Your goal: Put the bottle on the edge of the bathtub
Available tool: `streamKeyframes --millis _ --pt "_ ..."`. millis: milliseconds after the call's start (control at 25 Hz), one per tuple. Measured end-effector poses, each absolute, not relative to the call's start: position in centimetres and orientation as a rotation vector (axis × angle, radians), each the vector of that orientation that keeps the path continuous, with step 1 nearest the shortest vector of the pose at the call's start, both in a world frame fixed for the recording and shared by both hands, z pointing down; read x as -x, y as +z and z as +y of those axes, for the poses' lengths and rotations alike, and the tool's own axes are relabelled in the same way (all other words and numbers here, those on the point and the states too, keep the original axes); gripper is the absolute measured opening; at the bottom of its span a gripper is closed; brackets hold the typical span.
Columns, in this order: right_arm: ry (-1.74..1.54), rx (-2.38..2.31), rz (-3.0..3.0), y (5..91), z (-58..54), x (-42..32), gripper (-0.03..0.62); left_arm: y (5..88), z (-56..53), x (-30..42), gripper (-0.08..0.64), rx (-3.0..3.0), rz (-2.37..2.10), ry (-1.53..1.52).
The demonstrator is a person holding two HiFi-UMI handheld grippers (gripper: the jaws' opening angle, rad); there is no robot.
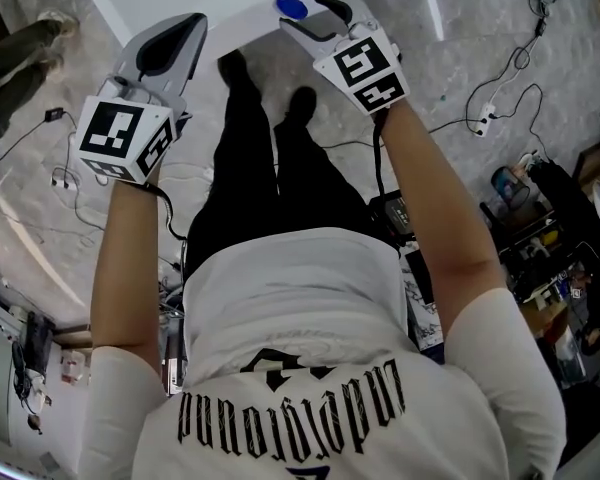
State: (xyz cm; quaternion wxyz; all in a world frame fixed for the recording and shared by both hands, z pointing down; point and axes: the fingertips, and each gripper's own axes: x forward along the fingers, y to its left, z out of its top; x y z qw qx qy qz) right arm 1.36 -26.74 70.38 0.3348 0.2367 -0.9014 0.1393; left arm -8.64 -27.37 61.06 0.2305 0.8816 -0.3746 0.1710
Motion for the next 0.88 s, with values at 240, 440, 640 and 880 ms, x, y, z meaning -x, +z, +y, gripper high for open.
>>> streamKeyframes --millis 240,440,640,880 --pt "0.361 -0.632 -2.366 67.9 -26.0 -1.9 0.229 58.8 -26.7 8.2 0.008 -2.438 -1.063 0.453" --pt "0.345 -0.640 -2.372 65.2 -25.5 -3.1 0.229 56.3 -25.8 7.4 0.008 -2.444 -1.094 0.439" --pt "0.320 -0.648 -2.394 61.0 -24.7 -3.8 0.220 53.2 -24.3 6.8 0.008 -2.451 -1.110 0.414" --pt "0.288 -0.649 -2.446 55.4 -23.8 -4.8 0.180 48.9 -23.2 5.6 0.008 -2.479 -1.147 0.373"
